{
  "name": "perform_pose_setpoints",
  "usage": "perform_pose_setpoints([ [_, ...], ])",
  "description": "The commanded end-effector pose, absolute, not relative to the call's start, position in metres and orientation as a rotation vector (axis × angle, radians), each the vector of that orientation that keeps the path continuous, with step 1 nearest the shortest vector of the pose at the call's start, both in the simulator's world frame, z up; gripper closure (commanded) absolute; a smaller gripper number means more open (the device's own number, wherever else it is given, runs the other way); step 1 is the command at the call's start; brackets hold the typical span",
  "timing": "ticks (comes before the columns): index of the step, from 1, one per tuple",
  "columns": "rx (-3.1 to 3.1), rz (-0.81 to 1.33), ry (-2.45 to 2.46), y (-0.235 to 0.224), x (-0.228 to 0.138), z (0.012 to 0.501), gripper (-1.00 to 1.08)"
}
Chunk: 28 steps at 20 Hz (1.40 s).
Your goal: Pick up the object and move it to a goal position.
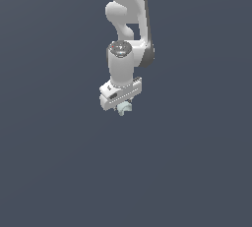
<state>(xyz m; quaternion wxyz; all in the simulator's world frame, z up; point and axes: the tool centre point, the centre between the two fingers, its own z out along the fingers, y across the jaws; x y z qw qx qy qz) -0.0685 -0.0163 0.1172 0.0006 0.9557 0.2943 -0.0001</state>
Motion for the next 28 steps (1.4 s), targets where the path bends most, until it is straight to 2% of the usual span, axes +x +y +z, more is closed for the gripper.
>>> perform_pose_setpoints([
  [1, 3.001, 0.001, 0.925, -0.008, -0.072, 0.14, 1.08],
  [17, 3.001, 0.0, 0.927, 0.055, -0.092, 0.304, 1.08],
  [28, 3.002, 0.0, 0.926, 0.076, -0.096, 0.361, 1.08],
])
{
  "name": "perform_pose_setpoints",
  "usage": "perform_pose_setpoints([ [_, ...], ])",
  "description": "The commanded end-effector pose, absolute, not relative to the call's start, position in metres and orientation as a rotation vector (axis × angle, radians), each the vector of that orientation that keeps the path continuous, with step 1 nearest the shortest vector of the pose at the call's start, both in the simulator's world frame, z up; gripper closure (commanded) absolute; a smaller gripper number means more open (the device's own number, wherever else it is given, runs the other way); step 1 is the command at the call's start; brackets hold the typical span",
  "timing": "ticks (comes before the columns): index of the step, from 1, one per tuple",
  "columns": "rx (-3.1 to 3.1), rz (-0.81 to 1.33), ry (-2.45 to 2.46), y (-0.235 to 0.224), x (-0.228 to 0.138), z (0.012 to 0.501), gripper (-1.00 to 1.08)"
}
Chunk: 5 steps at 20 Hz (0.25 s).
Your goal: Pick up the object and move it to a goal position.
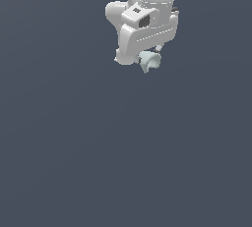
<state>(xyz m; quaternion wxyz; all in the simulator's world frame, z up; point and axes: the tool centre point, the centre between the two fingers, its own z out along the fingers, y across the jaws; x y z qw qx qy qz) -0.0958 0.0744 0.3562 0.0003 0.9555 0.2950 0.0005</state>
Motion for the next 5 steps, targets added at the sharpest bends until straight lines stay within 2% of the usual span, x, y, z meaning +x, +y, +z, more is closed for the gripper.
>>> perform_pose_setpoints([
  [1, 3.002, 0.0, 0.925, 0.0766, -0.0961, 0.3632, 1.08],
  [5, 3.002, 0.0, 0.925, 0.078, -0.0955, 0.3666, 1.08],
])
